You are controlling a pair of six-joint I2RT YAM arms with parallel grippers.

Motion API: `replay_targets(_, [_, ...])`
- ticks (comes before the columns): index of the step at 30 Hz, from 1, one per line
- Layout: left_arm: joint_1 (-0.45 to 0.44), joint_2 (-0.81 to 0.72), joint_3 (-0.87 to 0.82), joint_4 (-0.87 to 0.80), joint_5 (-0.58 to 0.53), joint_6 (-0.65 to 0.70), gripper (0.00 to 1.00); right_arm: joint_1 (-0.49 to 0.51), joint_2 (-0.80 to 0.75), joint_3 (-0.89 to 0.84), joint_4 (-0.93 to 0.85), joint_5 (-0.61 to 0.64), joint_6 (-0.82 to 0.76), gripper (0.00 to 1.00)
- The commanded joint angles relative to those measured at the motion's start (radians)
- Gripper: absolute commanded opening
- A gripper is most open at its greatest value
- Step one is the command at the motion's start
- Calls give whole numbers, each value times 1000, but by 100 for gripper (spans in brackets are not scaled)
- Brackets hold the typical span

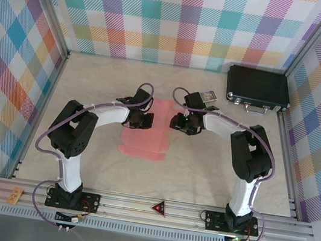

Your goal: Fold the paper box

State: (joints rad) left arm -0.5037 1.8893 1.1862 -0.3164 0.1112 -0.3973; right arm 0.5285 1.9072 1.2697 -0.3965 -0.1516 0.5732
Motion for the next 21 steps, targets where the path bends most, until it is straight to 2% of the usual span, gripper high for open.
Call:
replay_targets(1, [-10, 25, 26, -48, -15, -22, 0, -2, -2, -7, 27, -37, 20, 48])
replay_targets(21, [-12, 39, -35, -57, -44, -48, 0, -3, 64, -10, 106, -171, 25, 44])
